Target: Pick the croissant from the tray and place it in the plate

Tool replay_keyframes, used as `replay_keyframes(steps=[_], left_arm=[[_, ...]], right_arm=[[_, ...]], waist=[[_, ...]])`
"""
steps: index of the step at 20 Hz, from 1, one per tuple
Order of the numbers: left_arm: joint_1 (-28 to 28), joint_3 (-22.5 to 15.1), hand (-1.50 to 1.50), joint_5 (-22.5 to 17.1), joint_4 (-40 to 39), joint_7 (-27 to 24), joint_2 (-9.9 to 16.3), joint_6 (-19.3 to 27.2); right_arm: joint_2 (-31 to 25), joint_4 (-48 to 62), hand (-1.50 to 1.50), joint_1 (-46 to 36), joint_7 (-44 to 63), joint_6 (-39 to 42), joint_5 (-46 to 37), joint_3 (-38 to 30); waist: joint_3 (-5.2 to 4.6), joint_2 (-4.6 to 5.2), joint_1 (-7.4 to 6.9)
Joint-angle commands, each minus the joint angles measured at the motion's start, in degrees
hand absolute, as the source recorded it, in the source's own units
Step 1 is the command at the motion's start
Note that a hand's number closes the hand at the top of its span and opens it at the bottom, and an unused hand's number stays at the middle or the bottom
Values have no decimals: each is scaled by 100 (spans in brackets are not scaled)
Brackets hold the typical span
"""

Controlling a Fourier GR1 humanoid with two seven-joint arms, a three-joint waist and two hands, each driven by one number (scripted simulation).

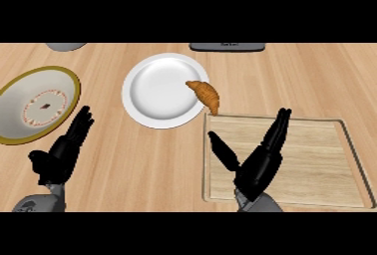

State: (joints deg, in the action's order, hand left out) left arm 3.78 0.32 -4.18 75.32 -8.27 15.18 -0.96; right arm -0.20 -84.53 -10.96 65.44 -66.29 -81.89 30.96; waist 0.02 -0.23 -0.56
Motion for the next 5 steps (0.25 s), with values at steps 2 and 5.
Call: replay_keyframes(steps=[2,5], left_arm=[[-68,-3,0,119,-58,-118,-89,126],[67,-75,0,139,196,285,-157,189]], right_arm=[[19,33,-150,652,1076,-1026,-455,567],[19,56,-150,767,1008,-1109,-726,406]], waist=[[0,11,27],[1,15,61]])
